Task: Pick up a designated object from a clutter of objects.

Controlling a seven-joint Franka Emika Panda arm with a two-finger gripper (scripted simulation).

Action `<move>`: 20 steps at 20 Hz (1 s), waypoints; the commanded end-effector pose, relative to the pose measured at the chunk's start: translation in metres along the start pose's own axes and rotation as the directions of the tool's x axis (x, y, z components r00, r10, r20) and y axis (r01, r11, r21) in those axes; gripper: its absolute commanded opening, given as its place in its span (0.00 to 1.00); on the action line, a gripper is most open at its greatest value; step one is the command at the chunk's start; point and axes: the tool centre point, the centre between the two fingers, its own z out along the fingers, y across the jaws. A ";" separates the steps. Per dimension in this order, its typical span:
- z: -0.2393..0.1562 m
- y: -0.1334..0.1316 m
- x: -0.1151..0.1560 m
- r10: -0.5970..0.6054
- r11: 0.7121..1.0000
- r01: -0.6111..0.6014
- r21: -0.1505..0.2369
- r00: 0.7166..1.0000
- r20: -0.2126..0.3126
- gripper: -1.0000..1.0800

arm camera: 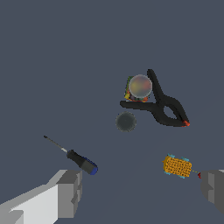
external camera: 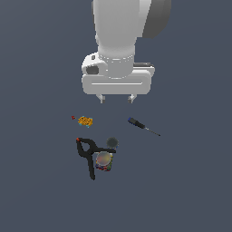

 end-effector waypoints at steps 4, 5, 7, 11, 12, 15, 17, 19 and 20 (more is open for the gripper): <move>-0.002 -0.003 0.000 -0.012 1.000 0.012 -0.005 1.000 0.000 0.96; -0.003 -0.006 0.000 -0.022 1.000 0.022 -0.009 1.000 -0.001 0.96; -0.007 -0.013 -0.001 -0.046 0.999 0.046 -0.019 0.999 -0.001 0.96; -0.010 -0.019 -0.001 -0.067 0.997 0.067 -0.027 0.998 -0.002 0.96; -0.010 -0.018 -0.001 -0.066 0.997 0.066 -0.027 0.998 -0.002 0.96; -0.010 -0.018 -0.001 -0.064 0.998 0.064 -0.026 0.998 -0.002 0.96; -0.008 -0.018 0.001 -0.062 0.998 0.062 -0.026 0.998 -0.002 0.96; -0.005 -0.017 0.003 -0.058 0.998 0.058 -0.025 0.998 -0.002 0.96; -0.003 -0.016 0.005 -0.055 0.998 0.055 -0.024 0.998 -0.002 0.96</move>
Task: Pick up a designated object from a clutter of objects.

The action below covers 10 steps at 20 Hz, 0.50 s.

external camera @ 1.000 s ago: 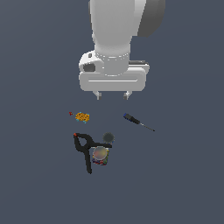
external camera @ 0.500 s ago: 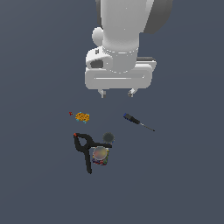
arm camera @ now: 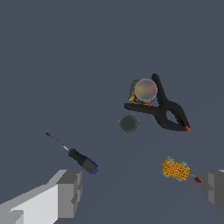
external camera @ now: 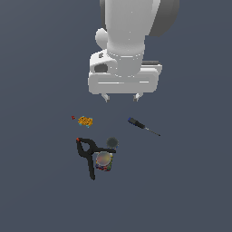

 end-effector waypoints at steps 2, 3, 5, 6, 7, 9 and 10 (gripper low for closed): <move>0.008 0.003 0.007 0.011 1.000 -0.011 0.003 1.000 0.001 0.96; 0.011 0.004 0.009 0.016 1.000 -0.016 0.004 1.000 0.002 0.96; 0.018 0.006 0.016 0.026 1.000 -0.026 0.006 1.000 0.002 0.96; 0.022 0.008 0.019 0.032 0.999 -0.032 0.007 0.999 0.003 0.96; 0.027 0.010 0.023 0.039 0.999 -0.039 0.008 0.999 0.003 0.96; 0.038 0.013 0.031 0.054 0.999 -0.054 0.011 0.999 0.004 0.96; 0.044 0.015 0.035 0.062 0.998 -0.062 0.012 0.998 0.004 0.96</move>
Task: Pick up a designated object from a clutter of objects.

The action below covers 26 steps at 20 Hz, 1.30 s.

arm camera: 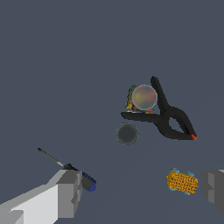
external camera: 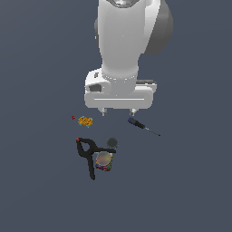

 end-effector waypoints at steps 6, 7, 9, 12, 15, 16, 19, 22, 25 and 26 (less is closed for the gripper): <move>0.056 0.018 0.036 0.072 0.997 -0.072 0.008 0.997 0.005 0.96; 0.065 0.021 0.041 0.082 0.997 -0.082 0.009 0.997 0.005 0.96; 0.084 0.028 0.050 0.104 0.995 -0.104 0.010 0.995 0.006 0.96; 0.111 0.037 0.062 0.134 0.991 -0.134 0.010 0.991 0.008 0.96; 0.135 0.044 0.070 0.159 0.987 -0.159 0.009 0.987 0.009 0.96; 0.142 0.047 0.072 0.167 0.986 -0.167 0.008 0.986 0.010 0.96; 0.160 0.053 0.077 0.185 0.983 -0.185 0.007 0.983 0.010 0.96; 0.174 0.057 0.080 0.198 0.980 -0.198 0.005 0.980 0.011 0.96; 0.182 0.060 0.082 0.207 0.978 -0.207 0.004 0.978 0.011 0.96; 0.184 0.061 0.083 0.209 0.978 -0.209 0.004 0.978 0.011 0.96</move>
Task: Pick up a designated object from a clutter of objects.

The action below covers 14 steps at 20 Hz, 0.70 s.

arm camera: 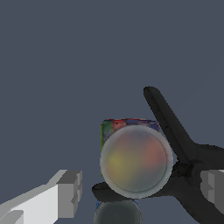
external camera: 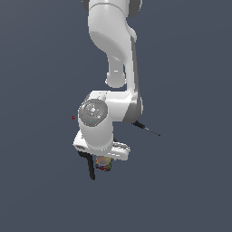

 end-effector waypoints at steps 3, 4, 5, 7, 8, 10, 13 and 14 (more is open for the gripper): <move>0.006 0.001 0.002 0.006 1.000 -0.006 0.000 1.000 -0.001 0.96; 0.005 0.001 0.001 0.005 1.000 -0.005 -0.001 1.000 0.000 0.96; 0.005 0.001 0.001 0.005 1.000 -0.005 -0.001 1.000 0.000 0.96; 0.009 0.001 0.001 0.005 1.000 -0.005 -0.001 1.000 0.000 0.96; 0.011 0.001 0.001 0.005 1.000 -0.005 -0.001 1.000 0.000 0.96; 0.019 0.002 0.001 0.005 1.000 -0.005 0.000 1.000 0.000 0.96; 0.036 0.002 0.001 0.006 1.000 -0.006 0.000 1.000 -0.001 0.96; 0.041 0.002 0.001 0.006 1.000 -0.006 0.000 1.000 -0.001 0.96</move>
